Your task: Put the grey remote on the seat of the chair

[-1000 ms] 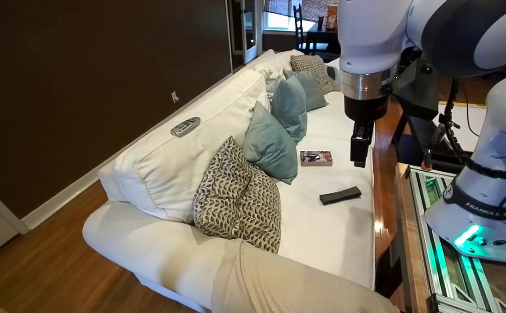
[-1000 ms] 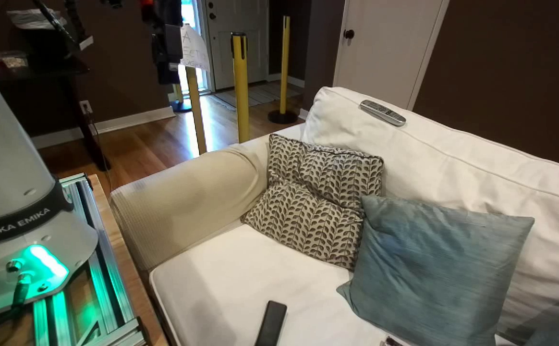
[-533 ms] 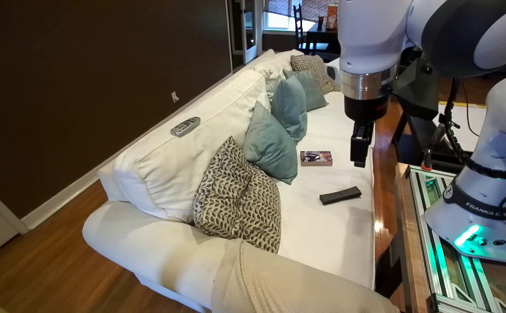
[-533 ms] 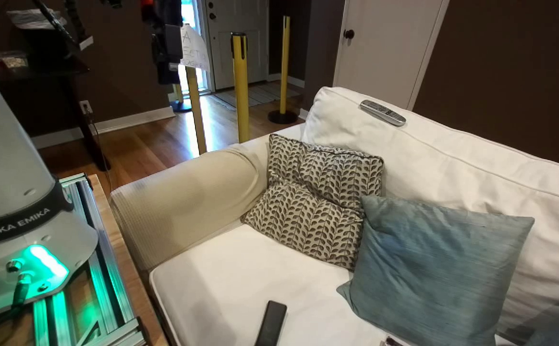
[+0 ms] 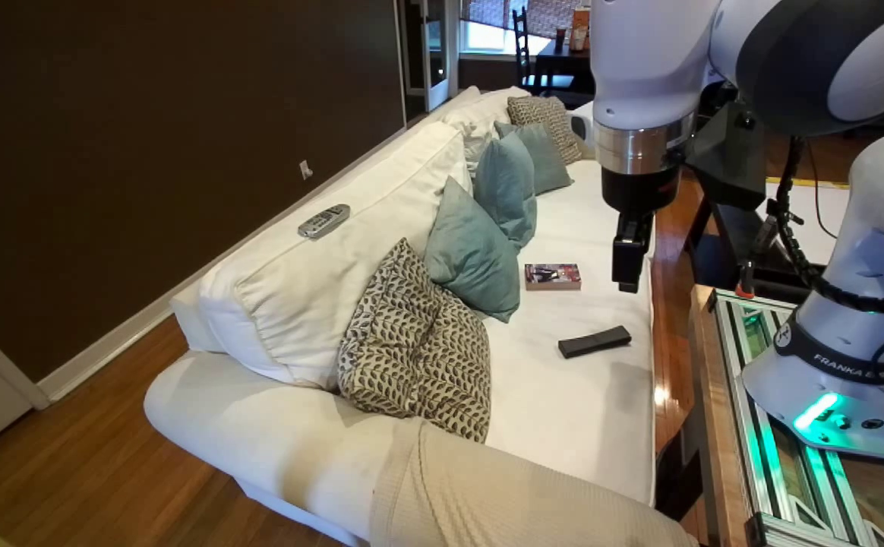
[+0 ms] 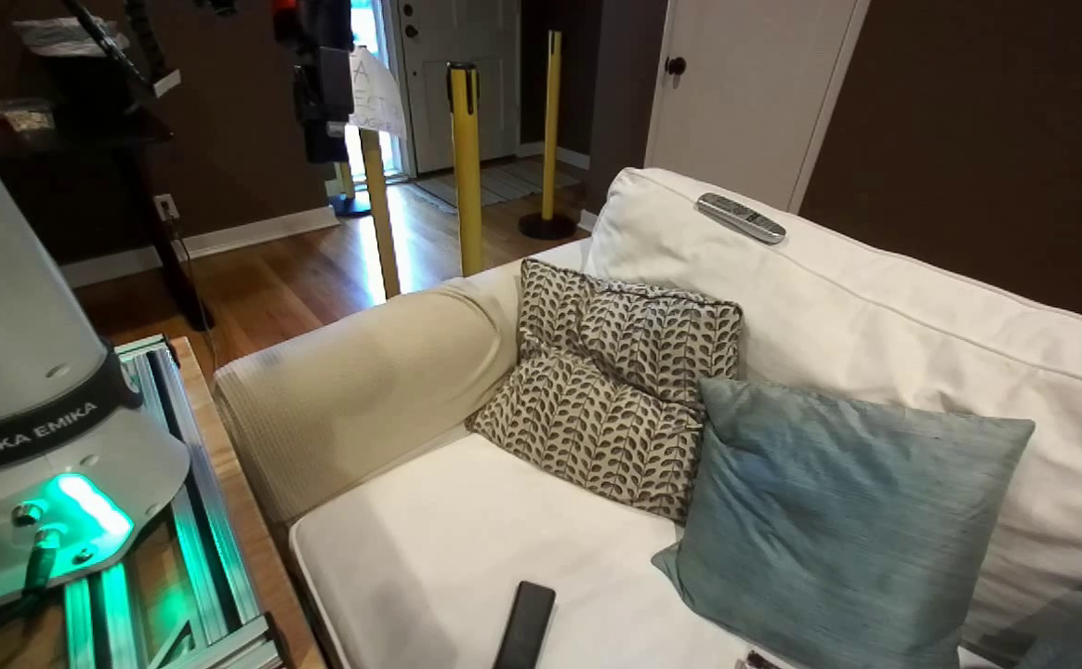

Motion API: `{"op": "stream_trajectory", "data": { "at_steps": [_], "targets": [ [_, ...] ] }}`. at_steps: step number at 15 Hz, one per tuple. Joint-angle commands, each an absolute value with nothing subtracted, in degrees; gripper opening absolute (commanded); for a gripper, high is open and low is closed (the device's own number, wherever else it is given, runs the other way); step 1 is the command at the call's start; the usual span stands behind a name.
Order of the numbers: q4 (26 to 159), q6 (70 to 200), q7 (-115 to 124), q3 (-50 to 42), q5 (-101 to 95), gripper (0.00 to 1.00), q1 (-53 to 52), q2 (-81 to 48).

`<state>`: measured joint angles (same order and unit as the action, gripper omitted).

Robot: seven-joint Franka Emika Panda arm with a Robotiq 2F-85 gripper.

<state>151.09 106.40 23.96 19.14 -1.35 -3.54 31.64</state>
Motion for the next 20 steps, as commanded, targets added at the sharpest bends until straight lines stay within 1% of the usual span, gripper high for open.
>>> {"op": "stream_trajectory", "data": {
  "at_steps": [1,6,10,14,18,20],
  "targets": [
    [150.98,106.23,24.58,17.82,-2.01,1.00,-4.94,31.38],
    [151.37,107.15,23.73,17.26,-2.78,1.00,-4.57,32.07],
    [149.78,110.64,20.67,14.58,-13.38,1.00,-1.59,33.03],
    [146.22,118.80,18.96,11.76,-22.27,1.00,1.06,30.85],
    [141.19,126.79,17.49,8.59,-22.66,1.00,2.89,27.81],
    [137.68,128.18,16.74,6.87,-21.00,1.00,3.76,25.24]
  ]
}}
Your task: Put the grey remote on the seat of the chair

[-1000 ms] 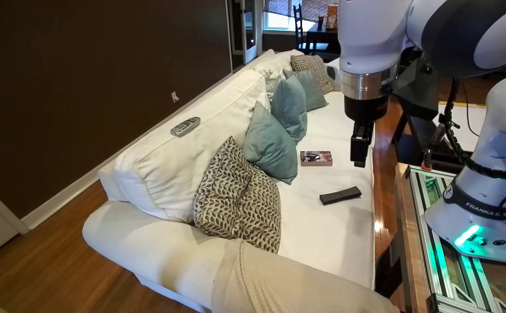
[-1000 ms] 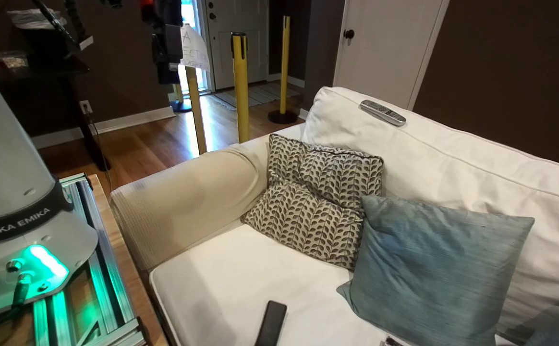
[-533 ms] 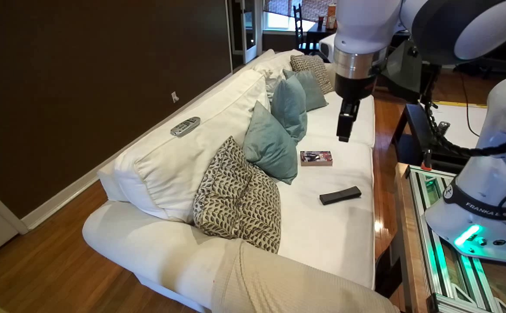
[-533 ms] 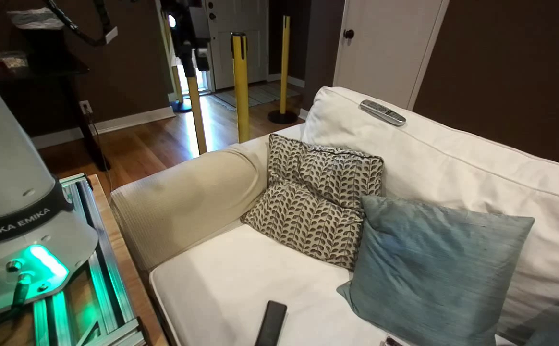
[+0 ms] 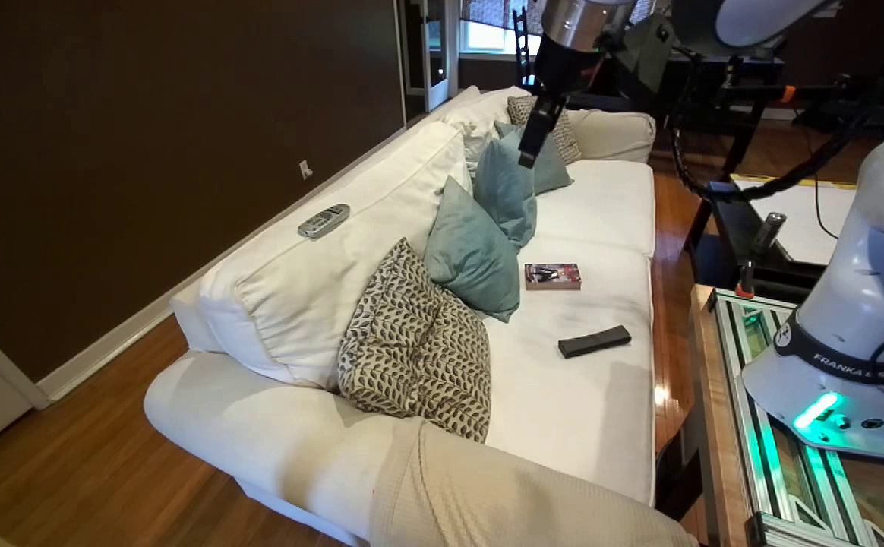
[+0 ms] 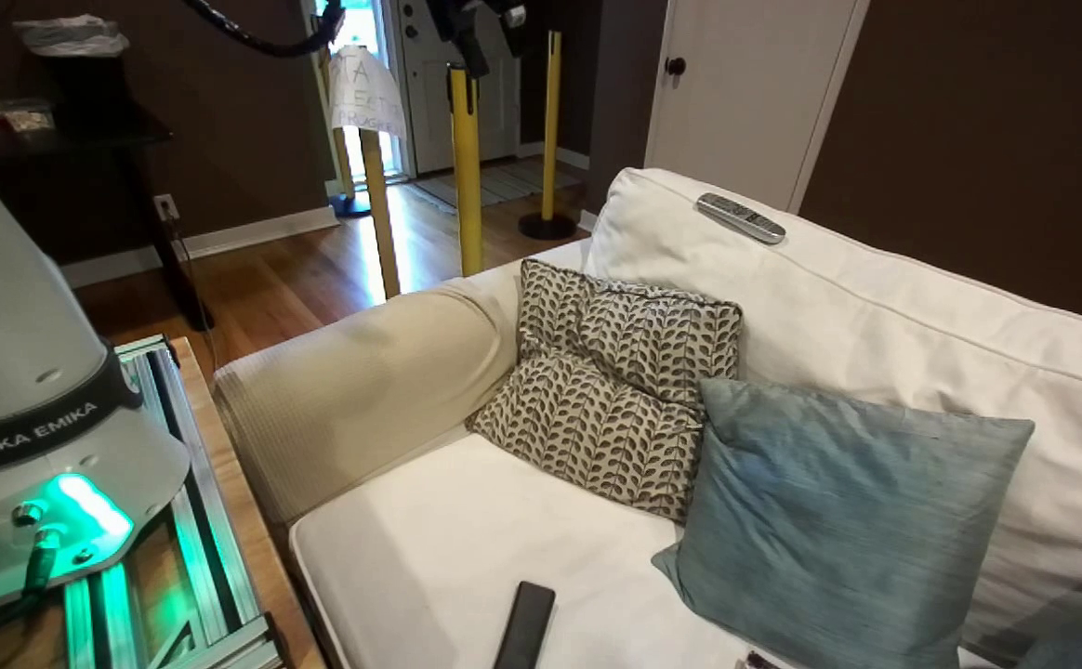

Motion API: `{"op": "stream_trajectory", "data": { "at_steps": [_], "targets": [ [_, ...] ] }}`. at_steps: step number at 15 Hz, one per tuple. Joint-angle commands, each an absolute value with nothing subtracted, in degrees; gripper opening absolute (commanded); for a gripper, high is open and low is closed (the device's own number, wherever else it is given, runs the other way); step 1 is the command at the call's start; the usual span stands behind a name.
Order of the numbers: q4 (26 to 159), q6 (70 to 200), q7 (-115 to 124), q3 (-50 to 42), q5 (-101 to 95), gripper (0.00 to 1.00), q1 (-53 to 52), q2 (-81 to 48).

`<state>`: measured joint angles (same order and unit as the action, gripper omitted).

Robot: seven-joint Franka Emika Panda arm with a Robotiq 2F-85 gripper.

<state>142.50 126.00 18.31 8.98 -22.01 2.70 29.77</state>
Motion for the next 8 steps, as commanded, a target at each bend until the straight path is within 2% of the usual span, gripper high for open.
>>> {"op": "stream_trajectory", "data": {
  "at_steps": [1,3,4,8],
  "targets": [
    [136.34,128.98,16.58,6.17,-20.80,1.00,4.20,24.04],
    [132.91,128.38,15.98,5.00,-20.61,1.00,4.97,21.56],
    [136.35,128.12,17.16,5.97,-21.57,1.00,4.49,25.15],
    [135.32,128.10,16.94,5.82,-21.64,1.00,4.66,24.21]
  ]
}}
